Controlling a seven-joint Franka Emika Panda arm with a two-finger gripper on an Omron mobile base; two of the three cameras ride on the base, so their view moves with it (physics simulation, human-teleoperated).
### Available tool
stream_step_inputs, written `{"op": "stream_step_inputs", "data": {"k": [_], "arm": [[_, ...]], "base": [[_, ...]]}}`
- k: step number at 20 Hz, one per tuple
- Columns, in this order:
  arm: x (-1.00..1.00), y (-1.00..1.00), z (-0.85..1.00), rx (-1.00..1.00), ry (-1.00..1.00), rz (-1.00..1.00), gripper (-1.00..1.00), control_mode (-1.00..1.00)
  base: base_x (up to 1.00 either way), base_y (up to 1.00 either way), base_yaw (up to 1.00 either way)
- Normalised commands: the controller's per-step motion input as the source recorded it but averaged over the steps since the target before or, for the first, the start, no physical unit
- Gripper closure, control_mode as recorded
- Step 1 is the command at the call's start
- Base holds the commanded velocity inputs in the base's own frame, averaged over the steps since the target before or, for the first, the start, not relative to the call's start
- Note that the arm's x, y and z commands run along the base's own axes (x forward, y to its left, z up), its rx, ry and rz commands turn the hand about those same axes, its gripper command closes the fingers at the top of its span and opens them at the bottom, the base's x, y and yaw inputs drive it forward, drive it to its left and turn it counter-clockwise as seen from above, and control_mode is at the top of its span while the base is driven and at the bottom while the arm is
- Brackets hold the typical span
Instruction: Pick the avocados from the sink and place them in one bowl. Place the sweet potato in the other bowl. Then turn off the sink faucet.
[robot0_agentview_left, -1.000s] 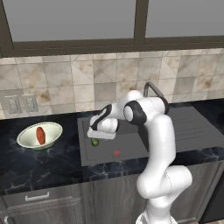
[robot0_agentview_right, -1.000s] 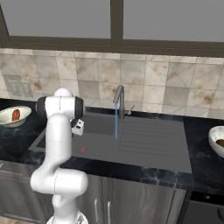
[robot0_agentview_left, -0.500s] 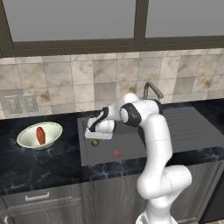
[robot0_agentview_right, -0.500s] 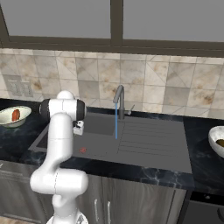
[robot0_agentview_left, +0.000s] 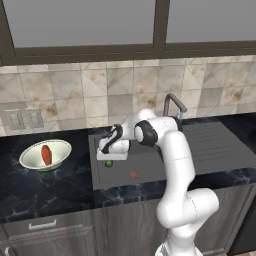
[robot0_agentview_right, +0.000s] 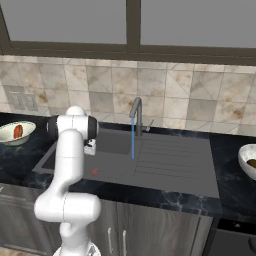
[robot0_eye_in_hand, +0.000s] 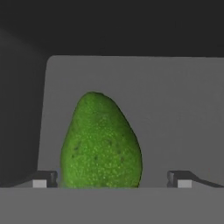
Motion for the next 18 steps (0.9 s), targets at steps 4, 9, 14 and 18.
{"op": "stream_step_inputs", "data": {"k": [4,9,14,18], "arm": [[0.01,0.14,-0.23,-0.05,0.00,0.00,-1.00,-1.00],[0.00,0.30,-0.17,-0.07,0.01,0.00,1.00,-1.00],[-0.04,0.28,-0.15,-0.06,0.00,0.00,1.00,-1.00],[-0.10,0.22,-0.22,-0.03,0.00,0.00,1.00,-1.00]], "base": [[0.00,0.00,0.00],[0.00,0.00,0.00],[0.00,0.00,0.00],[0.00,0.00,0.00]]}}
